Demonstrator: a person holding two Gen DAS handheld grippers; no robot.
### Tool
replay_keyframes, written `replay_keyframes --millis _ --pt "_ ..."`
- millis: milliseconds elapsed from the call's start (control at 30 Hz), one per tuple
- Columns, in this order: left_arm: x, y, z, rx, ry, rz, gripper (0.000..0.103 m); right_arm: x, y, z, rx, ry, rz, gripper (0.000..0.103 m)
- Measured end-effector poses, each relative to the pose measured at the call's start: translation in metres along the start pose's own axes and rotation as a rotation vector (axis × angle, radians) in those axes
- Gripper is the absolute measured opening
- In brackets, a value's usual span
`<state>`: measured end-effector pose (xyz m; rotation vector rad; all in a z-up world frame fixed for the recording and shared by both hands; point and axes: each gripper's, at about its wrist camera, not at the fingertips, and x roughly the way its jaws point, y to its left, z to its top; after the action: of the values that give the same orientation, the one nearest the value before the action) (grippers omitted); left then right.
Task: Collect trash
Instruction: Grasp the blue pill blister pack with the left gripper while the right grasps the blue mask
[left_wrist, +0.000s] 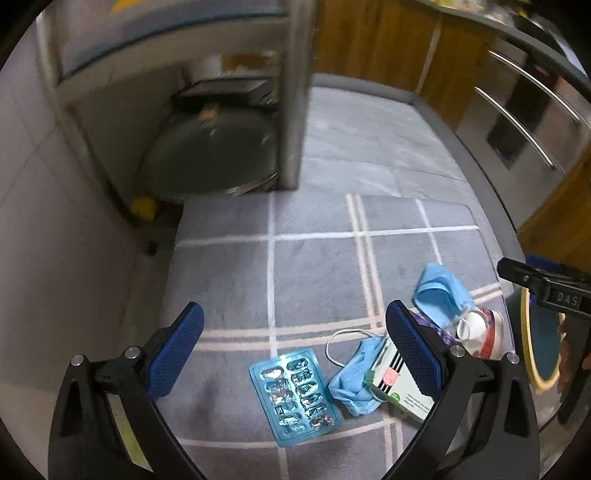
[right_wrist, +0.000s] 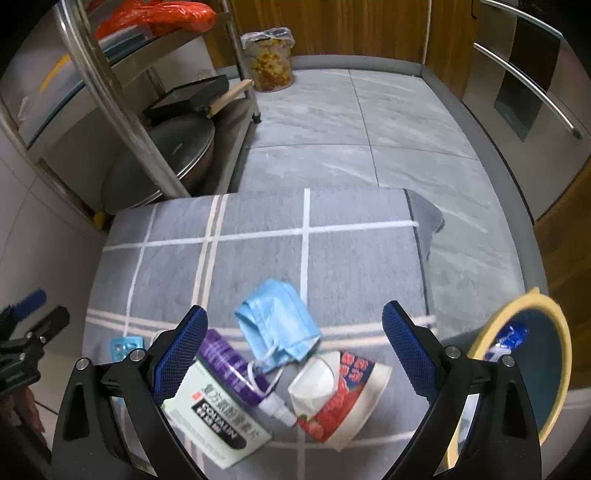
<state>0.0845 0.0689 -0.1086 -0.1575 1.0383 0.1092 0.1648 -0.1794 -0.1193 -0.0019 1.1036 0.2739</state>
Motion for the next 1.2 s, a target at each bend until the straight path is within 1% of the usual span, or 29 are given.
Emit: replay_keyframes --millis 100,133,200,267,367,433,467,600,667,833,1000,1100,1200 --pt "0.021 0.006 -0.010 -0.069 0.061 0.032 0.097 0.014 0.003 0.004 -0.009 0.018 -0.002 0.095" --pt "0.032 0.009 -0.017 -0.103 0.094 0.045 0.097 0.019 0.003 0.004 -0.004 0.027 0.003 0.095" --pt "0.045 0.011 -0.026 -0.125 0.133 0.056 0.097 0.026 0.004 0.003 0.008 0.045 0.022 0.094" --pt "0.054 0.009 -0.034 -0.103 0.166 0.073 0.097 0.034 0.007 0.001 0.004 0.061 0.030 0.093" --pt "0.063 0.006 -0.041 -0.060 0.201 0.095 0.097 0.042 0.013 -0.003 -0.033 0.079 0.033 0.089" --pt "0.068 0.005 -0.045 -0.059 0.216 0.089 0.097 0.047 0.017 -0.004 -0.055 0.095 0.036 0.082" --pt "0.071 0.005 -0.047 -0.060 0.229 0.088 0.097 0.049 0.018 -0.005 -0.063 0.101 0.035 0.081" --pt "0.089 0.002 -0.055 -0.031 0.304 0.119 0.097 0.058 0.017 -0.005 -0.070 0.121 0.022 0.069" --pt "0.093 0.002 -0.057 -0.036 0.315 0.123 0.097 0.065 0.015 -0.007 -0.070 0.148 0.015 0.066" --pt "0.103 0.016 -0.061 -0.121 0.357 0.104 0.097 0.079 0.017 -0.010 -0.107 0.189 -0.012 0.066" --pt "0.105 0.010 -0.060 -0.087 0.354 0.115 0.097 0.090 0.023 -0.013 -0.140 0.218 -0.034 0.066" --pt "0.107 0.005 -0.060 -0.063 0.351 0.136 0.097 0.098 0.025 -0.015 -0.155 0.237 -0.051 0.066" --pt "0.107 0.005 -0.058 -0.087 0.348 0.156 0.098 0.103 0.025 -0.017 -0.163 0.246 -0.057 0.066"
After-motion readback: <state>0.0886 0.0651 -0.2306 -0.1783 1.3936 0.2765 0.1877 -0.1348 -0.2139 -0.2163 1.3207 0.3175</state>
